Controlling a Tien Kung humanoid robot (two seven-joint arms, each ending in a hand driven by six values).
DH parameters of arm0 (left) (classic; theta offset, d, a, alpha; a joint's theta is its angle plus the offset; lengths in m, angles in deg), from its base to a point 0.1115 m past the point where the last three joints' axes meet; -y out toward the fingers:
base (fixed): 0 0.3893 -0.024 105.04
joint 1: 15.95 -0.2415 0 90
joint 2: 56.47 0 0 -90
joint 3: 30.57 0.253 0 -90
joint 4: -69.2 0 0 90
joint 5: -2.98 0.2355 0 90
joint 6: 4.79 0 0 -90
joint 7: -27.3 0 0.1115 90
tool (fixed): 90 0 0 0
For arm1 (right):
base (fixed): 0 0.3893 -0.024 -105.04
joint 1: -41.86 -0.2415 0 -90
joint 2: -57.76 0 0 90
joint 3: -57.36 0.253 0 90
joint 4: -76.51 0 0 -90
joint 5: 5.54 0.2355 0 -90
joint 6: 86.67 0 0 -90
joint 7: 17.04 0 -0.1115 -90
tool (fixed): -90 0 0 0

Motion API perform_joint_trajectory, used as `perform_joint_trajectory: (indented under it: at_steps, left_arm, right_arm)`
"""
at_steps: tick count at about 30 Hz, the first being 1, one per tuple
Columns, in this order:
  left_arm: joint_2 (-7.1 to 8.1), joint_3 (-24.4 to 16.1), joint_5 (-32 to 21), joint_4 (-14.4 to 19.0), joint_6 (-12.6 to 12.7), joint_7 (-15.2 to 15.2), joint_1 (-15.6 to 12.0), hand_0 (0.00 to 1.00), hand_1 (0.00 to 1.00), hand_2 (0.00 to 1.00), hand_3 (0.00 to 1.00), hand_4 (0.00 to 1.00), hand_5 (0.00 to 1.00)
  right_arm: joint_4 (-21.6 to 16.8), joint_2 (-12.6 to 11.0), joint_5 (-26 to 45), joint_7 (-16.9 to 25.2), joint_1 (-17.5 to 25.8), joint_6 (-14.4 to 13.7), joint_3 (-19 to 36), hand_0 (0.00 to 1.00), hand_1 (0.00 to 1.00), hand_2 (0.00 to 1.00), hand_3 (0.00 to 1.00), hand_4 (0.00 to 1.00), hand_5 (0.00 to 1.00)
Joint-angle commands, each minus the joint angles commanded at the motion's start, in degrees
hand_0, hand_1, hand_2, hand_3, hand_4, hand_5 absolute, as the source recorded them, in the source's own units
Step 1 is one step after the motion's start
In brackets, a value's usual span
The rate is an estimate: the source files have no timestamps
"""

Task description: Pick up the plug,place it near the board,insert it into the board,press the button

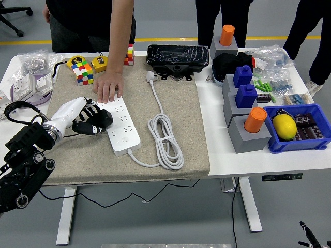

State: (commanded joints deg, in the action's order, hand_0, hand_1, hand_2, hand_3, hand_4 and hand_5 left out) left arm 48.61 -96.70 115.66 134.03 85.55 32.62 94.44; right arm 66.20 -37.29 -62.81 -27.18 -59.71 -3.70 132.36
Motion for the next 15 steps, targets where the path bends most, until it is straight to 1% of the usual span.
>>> perform_joint_trajectory:
  at_steps: [15]
  left_arm:
    - [0.06, 0.0, 0.7, 0.1, -0.5, 0.2, 0.0, 0.398, 0.559, 0.491, 0.532, 0.57, 0.002]
  right_arm:
    - [0.0, 0.0, 0.0, 0.1, 0.0, 0.0, -0.1, 0.781, 0.73, 0.712, 0.733, 0.998, 0.946]
